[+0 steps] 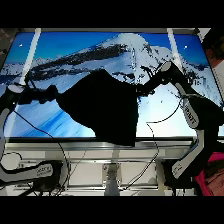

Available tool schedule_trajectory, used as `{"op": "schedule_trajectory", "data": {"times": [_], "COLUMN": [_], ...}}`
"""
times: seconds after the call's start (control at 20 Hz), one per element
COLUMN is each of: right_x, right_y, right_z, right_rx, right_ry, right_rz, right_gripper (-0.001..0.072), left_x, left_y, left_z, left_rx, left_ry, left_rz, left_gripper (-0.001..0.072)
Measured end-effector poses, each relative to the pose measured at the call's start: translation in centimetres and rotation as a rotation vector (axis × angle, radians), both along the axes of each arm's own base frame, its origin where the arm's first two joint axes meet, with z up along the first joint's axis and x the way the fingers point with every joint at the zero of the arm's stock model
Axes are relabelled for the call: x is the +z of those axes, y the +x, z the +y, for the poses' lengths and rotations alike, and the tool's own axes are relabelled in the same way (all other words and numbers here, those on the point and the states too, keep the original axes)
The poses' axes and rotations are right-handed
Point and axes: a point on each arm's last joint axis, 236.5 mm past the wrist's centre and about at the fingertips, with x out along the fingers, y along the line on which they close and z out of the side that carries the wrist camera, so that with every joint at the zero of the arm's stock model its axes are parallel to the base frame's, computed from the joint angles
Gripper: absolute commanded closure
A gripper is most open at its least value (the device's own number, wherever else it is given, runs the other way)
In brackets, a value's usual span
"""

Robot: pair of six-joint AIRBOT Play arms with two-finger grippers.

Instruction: Fold the clothes and pants, and hang the long-sleeved shirts on hangers.

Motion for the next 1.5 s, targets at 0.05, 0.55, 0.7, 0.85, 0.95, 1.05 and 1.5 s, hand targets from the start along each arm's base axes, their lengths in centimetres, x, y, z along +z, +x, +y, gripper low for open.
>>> {"op": "schedule_trajectory", "data": {"times": [0.05, 0.55, 0.7, 0.85, 0.95, 1.05, 1.5], "right_x": [0.1, 0.1, 0.2, 0.9, 2.1, 3.8, 7.1], "right_y": [-0.3, -1.7, -1.2, 0.1, 1.5, 3.5, 8.7], "right_z": [0.6, 5.2, 5.6, 5.8, 5.6, 4.8, -3.5], "right_rx": [0.012, 0.045, 0.025, 0.007, -0.009, -0.032, -0.148], "right_ry": [0.003, 0.004, 0.009, 0.017, 0.029, 0.038, 0.056], "right_rz": [0.003, 0.022, 0.005, -0.037, -0.081, -0.137, -0.247], "right_gripper": [0.0688, 0.0687, 0.0686, 0.0686, 0.0688, 0.0691, 0.0693], "left_x": [0.9, 8.3, 9.8, 9.6, 8.9, 8.2, 8.2], "left_y": [1.5, 16.5, 18.4, 17.8, 16.6, 15.1, 7.8], "left_z": [-0.6, -3.5, -3.5, -3.7, -3.6, -3.1, -3.3], "left_rx": [-0.004, 0.032, 0.045, 0.004, -0.044, -0.104, -0.323], "left_ry": [-0.003, -0.070, -0.077, -0.090, -0.093, -0.088, 0.025], "left_rz": [-0.032, -0.259, -0.304, -0.268, -0.219, -0.173, -0.027], "left_gripper": [0.0703, 0.0699, 0.0340, 0.0343, 0.0689, 0.0702, 0.0702]}}
